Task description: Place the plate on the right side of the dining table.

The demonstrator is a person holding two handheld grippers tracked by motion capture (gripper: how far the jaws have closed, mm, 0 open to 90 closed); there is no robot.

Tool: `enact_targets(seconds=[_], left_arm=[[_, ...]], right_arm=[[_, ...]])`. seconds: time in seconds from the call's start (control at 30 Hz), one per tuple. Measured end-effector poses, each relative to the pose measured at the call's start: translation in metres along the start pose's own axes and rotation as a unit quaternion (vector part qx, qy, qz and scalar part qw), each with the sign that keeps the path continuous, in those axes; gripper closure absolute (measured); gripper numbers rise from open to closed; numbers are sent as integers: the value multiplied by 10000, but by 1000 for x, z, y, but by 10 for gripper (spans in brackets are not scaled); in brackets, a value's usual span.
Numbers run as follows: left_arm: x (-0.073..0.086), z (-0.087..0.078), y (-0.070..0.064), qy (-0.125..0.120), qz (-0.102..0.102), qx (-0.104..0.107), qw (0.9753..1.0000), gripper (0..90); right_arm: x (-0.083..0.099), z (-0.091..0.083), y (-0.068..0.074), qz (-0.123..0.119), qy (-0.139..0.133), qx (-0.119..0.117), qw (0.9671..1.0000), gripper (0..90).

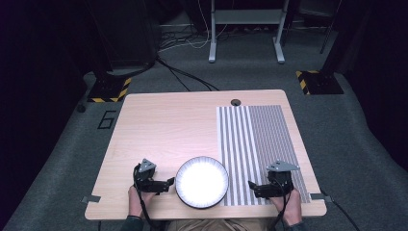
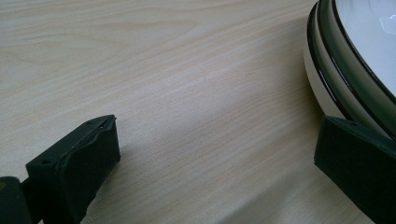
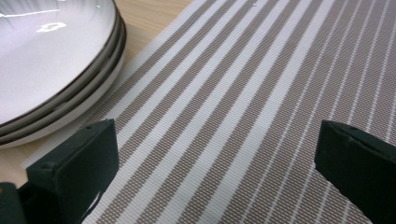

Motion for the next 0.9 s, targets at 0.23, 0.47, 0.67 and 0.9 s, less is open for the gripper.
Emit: enact_targets(seconds=[0.23,0.47,0.67,0.9], left_arm=[[-1,-3,-3,-151,-44,81,9998,1],[-2,-5,-4,-248,-66,226,9994,0],[-2,-7,-7,-360,-87,375,9986,0],[-2,-7,-8,-380,-75,498,9980,1]], right_arm=[[-8,7,23,-201,78,-304,9993,0],[-18,18,50,-382,112,-735,9965,0],[-28,30,73,-571,146,-1061,9926,0],[-33,45,86,-687,258,-1252,9894,0]])
Point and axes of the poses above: each handheld gripper's, and its own axes: z roughly forward along the jaws, x roughly out of its underside, y roughly to its left, the point moved 8 cm from there along z, roughly forward along the jaws, and after that the axes turned 3 degrees about -x, right-handed, at the moved point
